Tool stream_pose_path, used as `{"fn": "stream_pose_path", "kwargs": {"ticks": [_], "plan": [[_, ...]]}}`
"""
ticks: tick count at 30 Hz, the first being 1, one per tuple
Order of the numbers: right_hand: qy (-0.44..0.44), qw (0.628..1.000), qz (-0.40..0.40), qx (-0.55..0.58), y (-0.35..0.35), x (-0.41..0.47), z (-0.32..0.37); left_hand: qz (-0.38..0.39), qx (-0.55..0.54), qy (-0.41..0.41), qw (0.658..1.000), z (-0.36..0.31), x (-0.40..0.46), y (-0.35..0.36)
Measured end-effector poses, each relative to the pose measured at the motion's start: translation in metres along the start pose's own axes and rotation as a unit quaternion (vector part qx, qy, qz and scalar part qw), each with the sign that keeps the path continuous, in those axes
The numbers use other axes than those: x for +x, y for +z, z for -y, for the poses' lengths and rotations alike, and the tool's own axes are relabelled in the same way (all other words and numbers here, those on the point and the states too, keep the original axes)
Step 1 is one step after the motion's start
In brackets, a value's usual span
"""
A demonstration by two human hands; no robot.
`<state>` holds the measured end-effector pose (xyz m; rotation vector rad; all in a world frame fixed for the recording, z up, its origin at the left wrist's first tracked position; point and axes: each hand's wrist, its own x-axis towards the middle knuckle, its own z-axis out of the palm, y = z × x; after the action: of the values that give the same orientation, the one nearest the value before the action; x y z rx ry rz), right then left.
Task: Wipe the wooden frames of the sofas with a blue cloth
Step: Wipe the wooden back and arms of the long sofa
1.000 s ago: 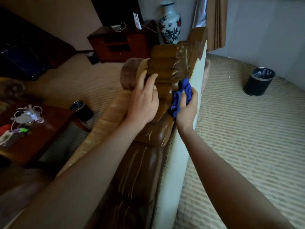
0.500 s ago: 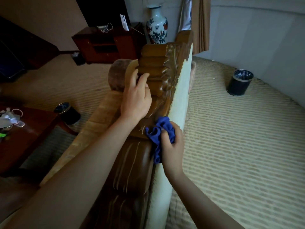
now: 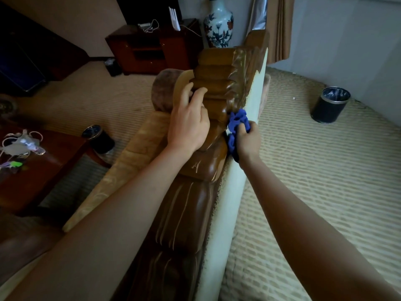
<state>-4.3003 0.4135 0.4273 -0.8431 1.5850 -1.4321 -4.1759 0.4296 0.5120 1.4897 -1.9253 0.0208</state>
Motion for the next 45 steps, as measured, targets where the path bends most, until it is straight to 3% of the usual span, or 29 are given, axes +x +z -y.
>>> {"fn": "stream_pose_path", "kwargs": {"ticks": [4, 9, 14, 17, 22, 26, 30, 32, 35, 38, 41, 45], "plan": [[-0.029, 0.999, 0.019, -0.027, -0.012, -0.055, -0.012, 0.001, 0.012, 0.006, 1.000, 0.001, -0.001, 0.002], [-0.030, 0.998, 0.049, 0.017, -0.022, -0.123, -0.016, 0.003, 0.022, 0.008, 1.000, 0.002, -0.003, 0.003], [-0.068, 0.996, 0.028, -0.044, -0.014, -0.087, 0.013, -0.009, 0.007, -0.001, 1.000, 0.002, -0.001, 0.001], [-0.037, 0.993, 0.012, -0.115, -0.006, -0.045, 0.025, -0.022, -0.005, -0.002, 1.000, 0.002, -0.001, 0.001], [0.012, 0.992, 0.006, -0.127, -0.004, -0.045, 0.032, -0.046, -0.022, -0.006, 0.999, 0.001, -0.002, 0.000], [-0.050, 0.990, 0.020, -0.128, -0.010, -0.099, 0.042, -0.051, -0.024, -0.009, 0.998, -0.002, -0.004, -0.002], [-0.155, 0.959, 0.010, -0.237, -0.006, -0.136, 0.048, -0.047, -0.042, 0.020, 0.998, 0.000, -0.004, -0.002], [-0.167, 0.956, 0.008, -0.242, -0.004, -0.137, 0.051, -0.046, -0.063, 0.022, 0.997, 0.001, -0.005, -0.004], [-0.148, 0.972, 0.044, -0.174, -0.006, -0.124, 0.049, -0.045, -0.089, 0.014, 0.995, 0.002, -0.006, -0.007], [-0.065, 0.994, 0.058, -0.070, -0.006, -0.089, 0.044, -0.048, -0.103, 0.008, 0.994, 0.001, -0.004, -0.009], [0.005, 0.996, 0.056, -0.069, -0.005, -0.046, 0.029, -0.047, -0.107, 0.000, 0.993, 0.001, -0.004, -0.008], [0.015, 0.998, 0.019, -0.053, 0.003, -0.043, 0.028, -0.052, -0.118, -0.007, 0.992, 0.003, -0.002, -0.008]]}}
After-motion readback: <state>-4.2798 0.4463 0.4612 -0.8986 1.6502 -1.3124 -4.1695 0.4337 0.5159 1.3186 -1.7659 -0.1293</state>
